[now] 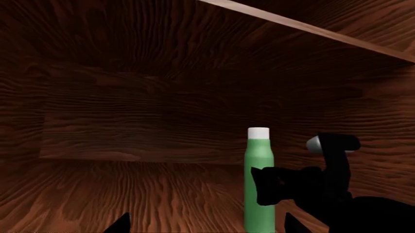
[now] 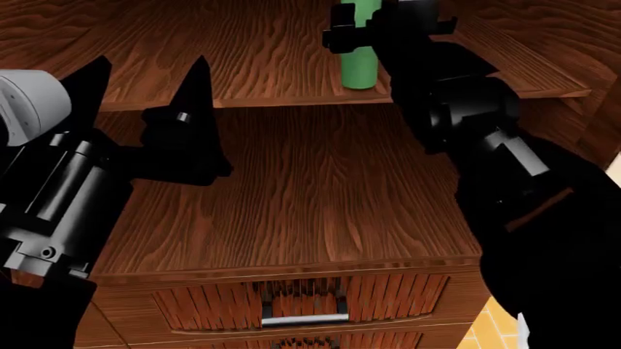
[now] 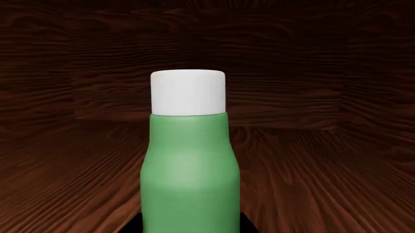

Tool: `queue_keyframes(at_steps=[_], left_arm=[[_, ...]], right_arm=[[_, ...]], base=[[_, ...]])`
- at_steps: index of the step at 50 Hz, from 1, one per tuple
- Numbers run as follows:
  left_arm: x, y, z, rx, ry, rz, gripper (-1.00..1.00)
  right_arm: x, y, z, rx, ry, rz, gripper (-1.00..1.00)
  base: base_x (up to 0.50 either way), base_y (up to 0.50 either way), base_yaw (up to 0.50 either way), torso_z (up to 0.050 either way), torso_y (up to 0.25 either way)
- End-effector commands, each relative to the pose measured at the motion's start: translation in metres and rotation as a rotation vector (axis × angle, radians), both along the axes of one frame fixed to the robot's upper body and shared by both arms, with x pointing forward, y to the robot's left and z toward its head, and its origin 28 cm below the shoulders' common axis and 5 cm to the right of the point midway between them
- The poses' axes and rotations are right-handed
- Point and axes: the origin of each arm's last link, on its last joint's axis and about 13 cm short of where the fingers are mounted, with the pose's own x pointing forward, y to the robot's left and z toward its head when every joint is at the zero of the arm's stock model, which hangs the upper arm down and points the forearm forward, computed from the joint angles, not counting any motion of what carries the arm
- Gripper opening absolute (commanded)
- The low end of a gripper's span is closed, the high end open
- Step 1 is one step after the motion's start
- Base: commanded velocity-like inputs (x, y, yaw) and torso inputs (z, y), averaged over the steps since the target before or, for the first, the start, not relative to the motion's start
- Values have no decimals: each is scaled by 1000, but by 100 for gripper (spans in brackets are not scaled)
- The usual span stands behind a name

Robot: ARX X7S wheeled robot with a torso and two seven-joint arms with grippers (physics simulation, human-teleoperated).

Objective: Pick the water bottle from the counter and place it in the cabinet.

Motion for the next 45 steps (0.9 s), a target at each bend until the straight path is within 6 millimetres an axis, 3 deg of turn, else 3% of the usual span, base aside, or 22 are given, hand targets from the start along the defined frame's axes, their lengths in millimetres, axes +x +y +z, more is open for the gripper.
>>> queue_keyframes(at_steps=[1,18,19,36,45], left_arm=[[1,0,-1,0,4,0,100],[-1,-1,0,4,1,-2,100],[-1,-1,0,4,1,-2,100],[0,-1,0,3,1,-5,100],[0,-2,0,3,0,-6,100]], right_arm=[[-3,-5,-11,-22,28,-27,-100],[-10,-5,-5,-10,14,-23,-100],[-10,-5,-5,-10,15,-25,100],[-11,-4,-6,2,30,-16,100],[-27,-1,5,26,-4,10,100]], base=[[0,0,0,0,0],[0,0,0,0,0],[0,0,0,0,0],[0,0,0,0,0],[0,0,0,0,0]])
